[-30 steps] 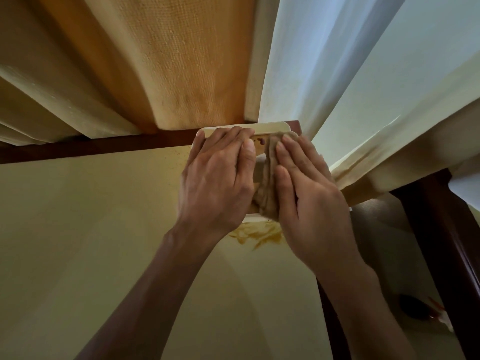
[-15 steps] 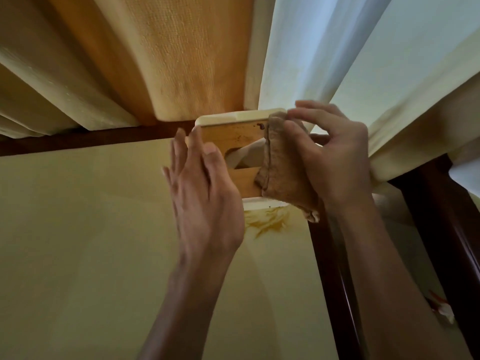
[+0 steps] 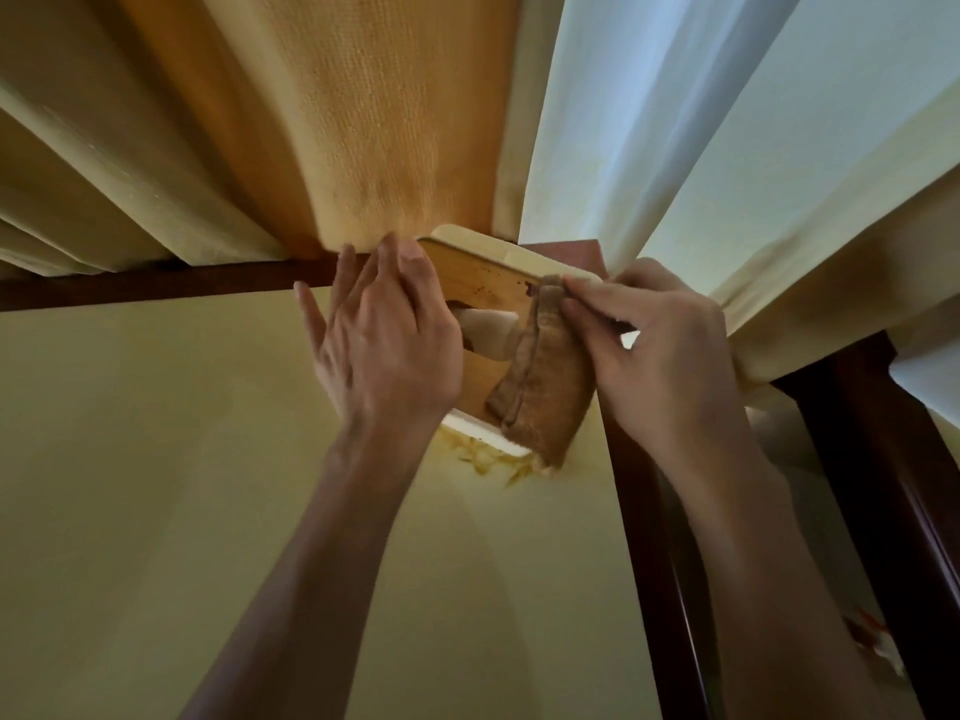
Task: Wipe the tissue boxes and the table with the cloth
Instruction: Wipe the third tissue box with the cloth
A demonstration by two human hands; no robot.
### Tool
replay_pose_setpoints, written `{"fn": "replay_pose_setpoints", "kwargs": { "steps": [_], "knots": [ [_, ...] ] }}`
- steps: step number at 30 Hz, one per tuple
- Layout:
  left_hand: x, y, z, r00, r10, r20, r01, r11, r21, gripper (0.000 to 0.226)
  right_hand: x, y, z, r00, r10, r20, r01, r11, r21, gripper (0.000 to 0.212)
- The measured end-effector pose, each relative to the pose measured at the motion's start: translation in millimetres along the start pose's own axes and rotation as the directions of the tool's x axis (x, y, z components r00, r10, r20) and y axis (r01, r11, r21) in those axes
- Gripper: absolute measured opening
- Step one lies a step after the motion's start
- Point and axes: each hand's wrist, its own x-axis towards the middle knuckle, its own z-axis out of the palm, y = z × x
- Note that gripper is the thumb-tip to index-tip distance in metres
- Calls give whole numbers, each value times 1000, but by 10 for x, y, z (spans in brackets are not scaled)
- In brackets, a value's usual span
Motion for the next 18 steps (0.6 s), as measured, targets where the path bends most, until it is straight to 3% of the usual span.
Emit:
{"fn": "replay_pose_setpoints", "kwargs": {
  "steps": [4, 8, 14, 18],
  "knots": [
    [228, -47, -49, 985, 154, 82, -152, 988, -39, 52, -133, 3, -99, 995, -60, 75, 66, 995, -72, 34],
    [419, -64, -47, 922, 331, 202, -329, 943, -44, 52, -260, 11, -134, 983, -134, 128, 143, 988, -65, 36],
    [594, -8, 54, 811, 503, 299, -512, 857, -54, 63, -182, 144, -125, 949, -285, 131, 292, 956, -36, 39],
    [697, 17, 82, 757, 580, 302, -586, 806, -81, 65, -11, 111, -51, 938, -344, 50, 348, 928, -135, 26]
  ]
}}
